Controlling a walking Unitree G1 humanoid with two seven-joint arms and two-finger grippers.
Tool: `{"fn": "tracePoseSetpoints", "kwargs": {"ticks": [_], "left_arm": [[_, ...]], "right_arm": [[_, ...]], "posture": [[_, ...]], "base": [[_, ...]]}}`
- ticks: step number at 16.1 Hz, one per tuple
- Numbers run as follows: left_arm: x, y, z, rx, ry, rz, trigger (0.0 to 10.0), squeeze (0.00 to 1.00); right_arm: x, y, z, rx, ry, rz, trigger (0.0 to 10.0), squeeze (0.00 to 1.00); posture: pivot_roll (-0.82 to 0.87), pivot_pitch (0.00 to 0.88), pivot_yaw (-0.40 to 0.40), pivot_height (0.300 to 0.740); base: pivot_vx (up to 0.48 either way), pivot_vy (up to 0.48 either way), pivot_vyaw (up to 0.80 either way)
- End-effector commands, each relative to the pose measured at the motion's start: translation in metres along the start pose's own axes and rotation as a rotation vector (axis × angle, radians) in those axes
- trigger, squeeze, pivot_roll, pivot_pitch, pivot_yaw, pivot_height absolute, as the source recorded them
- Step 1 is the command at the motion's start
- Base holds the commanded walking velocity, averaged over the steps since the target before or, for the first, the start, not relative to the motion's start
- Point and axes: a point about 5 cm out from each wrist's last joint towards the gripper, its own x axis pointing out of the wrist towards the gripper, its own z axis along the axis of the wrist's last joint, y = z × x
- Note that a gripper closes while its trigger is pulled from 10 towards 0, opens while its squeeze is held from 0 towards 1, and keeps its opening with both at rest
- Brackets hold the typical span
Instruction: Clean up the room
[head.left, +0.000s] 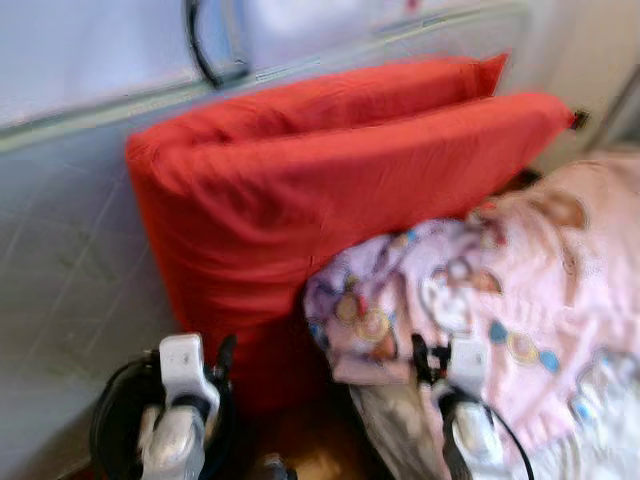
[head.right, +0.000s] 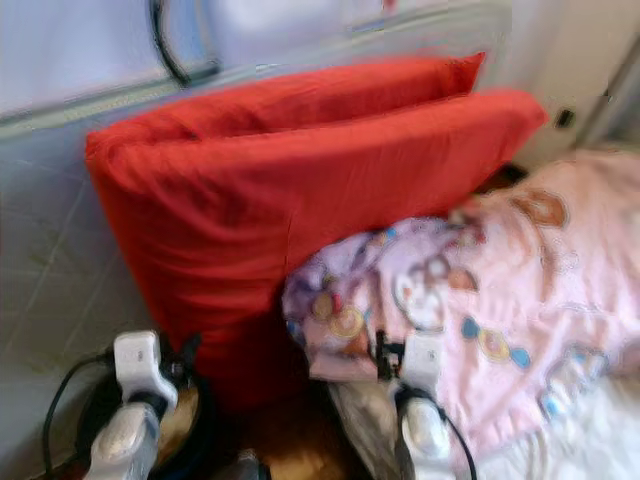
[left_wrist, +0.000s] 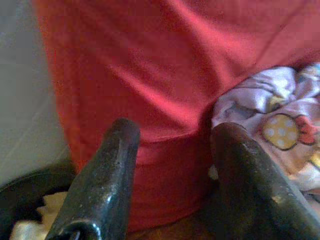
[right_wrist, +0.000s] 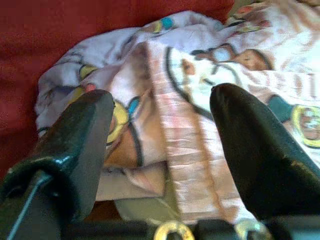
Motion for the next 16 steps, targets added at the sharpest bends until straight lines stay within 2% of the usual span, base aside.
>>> {"fn": "tracePoseSetpoints", "kwargs": {"ticks": [1,10,16], "left_arm": [[0.001,-0.001,0.003,0.009,-0.007,-0.006,10.0,0.0],[0.004,0.006,-0.006,0.029,0.024,-0.003,10.0,0.0],[0.003,0.008,-0.01,0.02,0.027,0.003,10.0,0.0]], "right_arm": [[0.0,0.001,-0.001,0.007,0.009,0.001,10.0,0.0],[0.002,0.005,0.001,0.021,-0.001,0.014,10.0,0.0],[0.0,0.012,-0.001,-0.002,0.003,0.083,10.0,0.0]], "posture": [[0.05,0.035,0.031,0.68],[0.04,0.019,0.034,0.68],[0.04,0.043,0.03,0.68]], "base": [[0.0,0.0,-0.77],[0.0,-0.041,-0.74],[0.0,0.0,0.0]]}}
